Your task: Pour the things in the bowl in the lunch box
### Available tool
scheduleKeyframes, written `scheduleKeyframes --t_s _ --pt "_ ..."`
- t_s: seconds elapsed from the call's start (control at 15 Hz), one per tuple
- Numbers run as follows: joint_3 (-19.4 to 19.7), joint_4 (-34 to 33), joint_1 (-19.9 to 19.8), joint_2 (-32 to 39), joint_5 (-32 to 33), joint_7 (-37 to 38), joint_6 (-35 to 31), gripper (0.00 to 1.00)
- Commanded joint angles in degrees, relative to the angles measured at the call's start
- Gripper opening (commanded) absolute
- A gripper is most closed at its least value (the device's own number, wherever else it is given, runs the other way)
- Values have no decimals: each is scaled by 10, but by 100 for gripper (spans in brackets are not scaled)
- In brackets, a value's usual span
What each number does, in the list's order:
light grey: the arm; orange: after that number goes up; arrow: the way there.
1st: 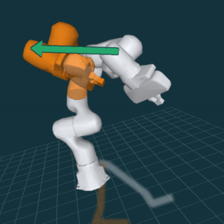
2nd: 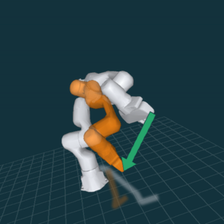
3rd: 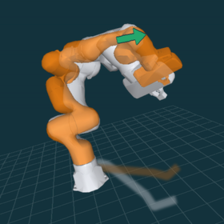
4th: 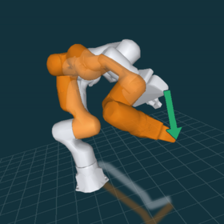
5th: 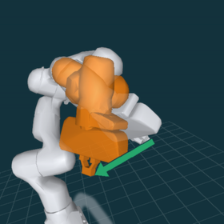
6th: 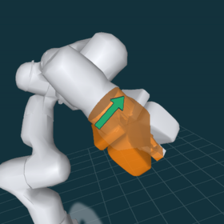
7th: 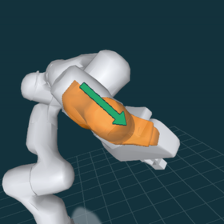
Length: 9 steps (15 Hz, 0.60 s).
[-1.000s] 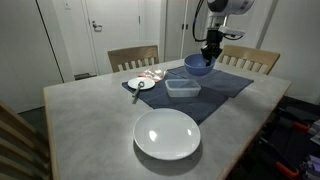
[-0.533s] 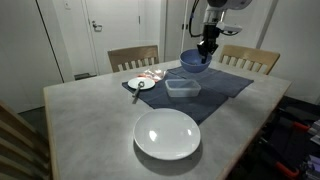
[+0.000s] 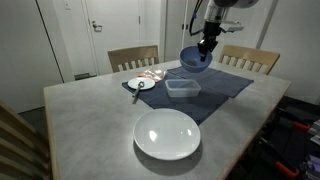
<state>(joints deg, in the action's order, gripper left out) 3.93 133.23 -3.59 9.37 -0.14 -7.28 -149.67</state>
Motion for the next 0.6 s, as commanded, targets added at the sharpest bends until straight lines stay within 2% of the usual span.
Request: scheduleKeyframes --t_s 0.0,0.27,0.53 --pt "-5 61 5 -43 22 6 -44 2" --pt "-10 101 17 -63 39 13 -72 2" --pt "-16 115 30 -65 68 32 -97 2"
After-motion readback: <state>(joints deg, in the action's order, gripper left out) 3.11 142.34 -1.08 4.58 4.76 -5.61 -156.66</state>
